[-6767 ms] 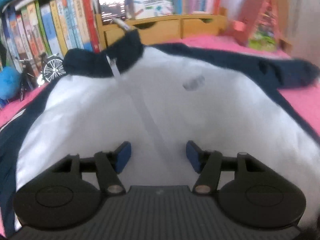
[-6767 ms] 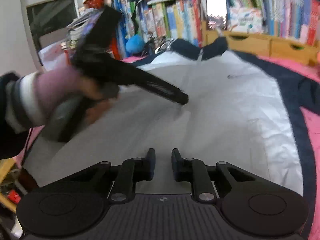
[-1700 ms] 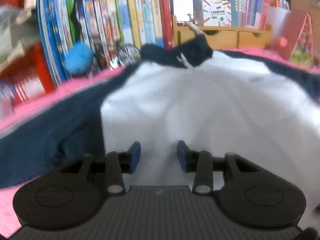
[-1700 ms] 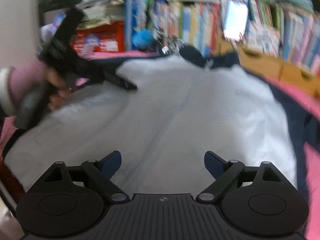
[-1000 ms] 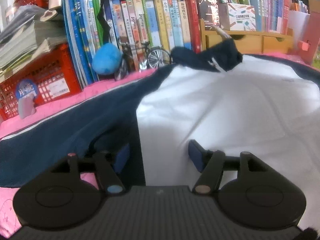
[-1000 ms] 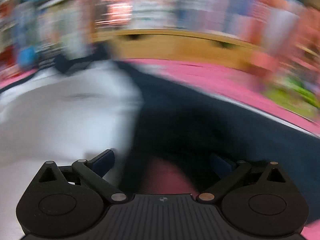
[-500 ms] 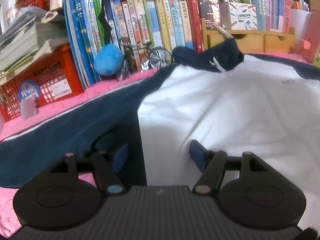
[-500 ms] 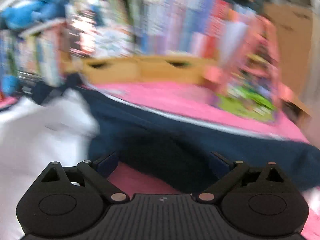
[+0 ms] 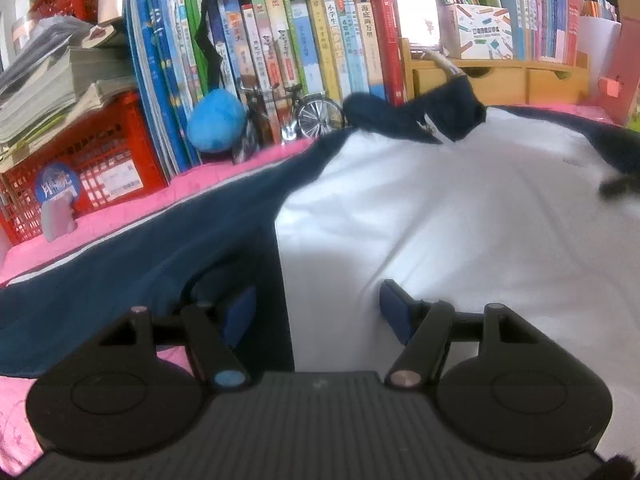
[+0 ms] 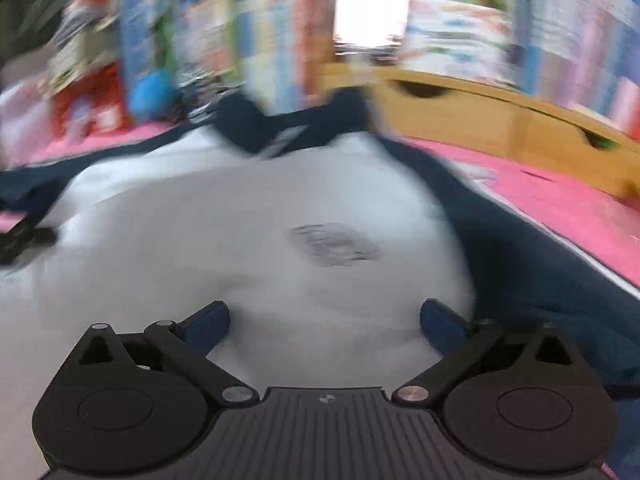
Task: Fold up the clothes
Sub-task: 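Move the right gripper to the navy sleeve beside the pink toy house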
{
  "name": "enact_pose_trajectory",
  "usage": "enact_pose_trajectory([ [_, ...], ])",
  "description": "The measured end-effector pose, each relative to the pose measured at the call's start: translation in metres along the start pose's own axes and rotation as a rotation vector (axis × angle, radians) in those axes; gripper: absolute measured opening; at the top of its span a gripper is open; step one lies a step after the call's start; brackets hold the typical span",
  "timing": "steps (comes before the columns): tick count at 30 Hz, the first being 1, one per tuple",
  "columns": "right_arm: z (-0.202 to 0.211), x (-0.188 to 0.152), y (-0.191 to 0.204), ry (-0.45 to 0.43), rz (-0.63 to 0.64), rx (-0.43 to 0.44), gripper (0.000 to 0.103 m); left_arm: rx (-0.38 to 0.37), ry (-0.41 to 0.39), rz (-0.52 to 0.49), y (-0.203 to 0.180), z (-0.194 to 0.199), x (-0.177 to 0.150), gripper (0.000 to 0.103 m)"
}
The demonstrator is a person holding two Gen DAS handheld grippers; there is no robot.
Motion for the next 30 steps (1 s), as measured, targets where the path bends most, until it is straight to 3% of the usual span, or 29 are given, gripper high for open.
enact_pose_trajectory([
  [5,0.013,-0.026,-0.123,0.04,-0.207,-0.268,0.102,-0.018,0.006,0.014,0.002,-0.001,0.0,0.069],
  [8,0.039,-0.048,-0.193,0.148,-0.386,-0.683,0.097,-0.022,0.006,0.018,0.003,-0.001,0.001,0.069],
  [9,0.047,-0.049,-0.196,0.152,-0.372,-0.71,0.081,-0.023,0.006,0.018,0.003,0.0,0.001,0.068],
  [11,0.062,-0.048,-0.197,0.148,-0.333,-0.725,0.078,-0.045,0.012,0.042,0.006,0.002,0.003,0.063],
  [15,0.074,-0.025,-0.147,0.062,-0.252,-0.501,0.084,-0.095,-0.016,0.102,0.01,0.01,0.025,0.056],
  [20,0.059,0.018,-0.028,0.024,-0.102,-0.024,0.087,-0.2,0.015,0.008,-0.019,-0.008,0.045,0.048],
  [23,0.042,0.035,0.056,0.023,0.039,0.199,0.087,-0.193,0.05,-0.047,-0.037,-0.041,0.047,0.042],
  [25,0.023,0.049,0.096,0.012,0.139,0.276,0.087,-0.163,0.039,-0.051,-0.036,-0.062,0.051,0.042],
  [27,-0.002,0.058,0.109,0.021,0.178,0.259,0.088,-0.115,0.017,-0.047,-0.027,-0.078,0.057,0.042],
  [28,-0.015,0.062,0.114,0.026,0.196,0.249,0.096,-0.086,0.01,-0.044,-0.02,-0.085,0.06,0.042],
  [30,-0.028,0.068,0.1,0.001,0.168,0.226,0.103,-0.026,0.005,-0.03,-0.002,-0.098,0.064,0.044],
])
Point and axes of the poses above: each gripper's, at about its wrist camera, not at the fingertips, and z roughly against the way its jaws point, y to its left, x to its top, the point moved 4 cm from there along -z, roughly the way its jaws point, and after that the axes turned 8 degrees about z, right-handed, at the moved point
